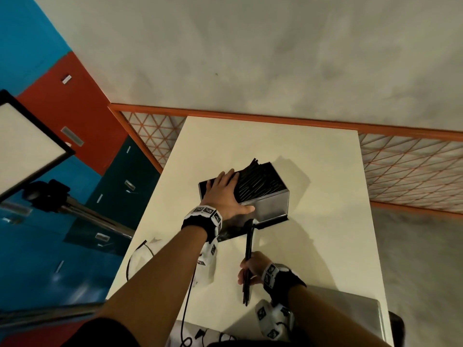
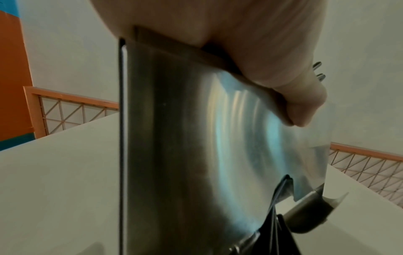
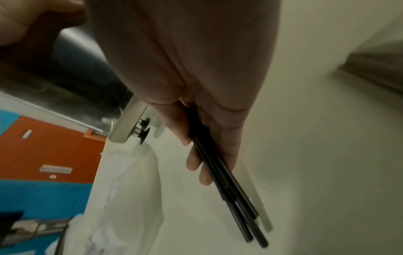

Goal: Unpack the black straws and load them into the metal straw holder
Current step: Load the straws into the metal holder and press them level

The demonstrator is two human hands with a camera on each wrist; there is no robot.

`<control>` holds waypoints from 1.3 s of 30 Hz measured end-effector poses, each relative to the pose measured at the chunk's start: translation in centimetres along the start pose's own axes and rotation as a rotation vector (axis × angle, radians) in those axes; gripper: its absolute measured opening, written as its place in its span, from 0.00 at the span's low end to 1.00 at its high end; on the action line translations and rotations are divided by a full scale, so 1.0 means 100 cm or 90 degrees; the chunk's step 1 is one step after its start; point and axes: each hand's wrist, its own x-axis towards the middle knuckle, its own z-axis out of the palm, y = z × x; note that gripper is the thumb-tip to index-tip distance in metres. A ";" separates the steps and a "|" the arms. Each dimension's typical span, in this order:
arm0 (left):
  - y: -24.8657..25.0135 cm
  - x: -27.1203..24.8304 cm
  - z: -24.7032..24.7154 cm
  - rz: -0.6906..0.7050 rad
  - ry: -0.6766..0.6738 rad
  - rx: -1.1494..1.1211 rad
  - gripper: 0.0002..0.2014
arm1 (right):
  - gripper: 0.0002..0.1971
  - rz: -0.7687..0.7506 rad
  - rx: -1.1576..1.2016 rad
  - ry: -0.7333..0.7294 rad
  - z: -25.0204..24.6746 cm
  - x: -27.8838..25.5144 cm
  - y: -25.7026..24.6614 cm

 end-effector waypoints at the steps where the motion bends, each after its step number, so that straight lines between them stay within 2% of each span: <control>1: 0.000 -0.001 0.001 0.003 0.007 0.002 0.61 | 0.06 0.015 -0.033 0.005 0.000 -0.001 0.003; 4: 0.001 -0.005 0.004 0.009 0.019 0.005 0.61 | 0.11 0.071 -0.088 -0.007 -0.005 -0.006 0.010; 8: 0.004 -0.012 0.011 0.014 0.042 0.011 0.61 | 0.11 0.103 -0.104 -0.027 -0.019 -0.027 0.013; 11: 0.005 -0.016 0.016 0.019 0.053 0.020 0.61 | 0.10 0.112 -0.165 -0.002 -0.031 -0.041 0.022; 15: 0.009 -0.023 0.018 0.020 0.064 0.031 0.60 | 0.12 0.031 -0.469 0.031 -0.049 -0.052 0.028; 20: 0.016 -0.036 0.025 0.018 0.076 0.041 0.61 | 0.21 -0.070 -0.825 0.096 -0.068 -0.079 0.017; 25: 0.016 -0.039 0.026 0.029 0.049 0.026 0.62 | 0.18 -0.157 -0.990 0.184 -0.082 -0.137 -0.040; 30: -0.005 -0.047 0.009 0.072 -0.007 -0.025 0.63 | 0.15 -0.220 -1.074 0.306 -0.101 -0.183 -0.110; 32: -0.011 -0.052 -0.002 0.063 -0.040 -0.049 0.61 | 0.14 -0.230 -1.122 0.337 -0.102 -0.188 -0.131; 34: -0.011 -0.059 -0.012 0.055 -0.030 -0.092 0.57 | 0.12 -0.273 -1.172 0.362 -0.093 -0.180 -0.150; 37: 0.000 -0.068 -0.015 0.089 0.038 -0.120 0.44 | 0.08 -0.308 -1.237 0.369 -0.071 -0.156 -0.165; 39: 0.011 -0.072 -0.009 0.097 0.065 -0.105 0.35 | 0.08 -0.334 -1.279 0.351 -0.055 -0.138 -0.169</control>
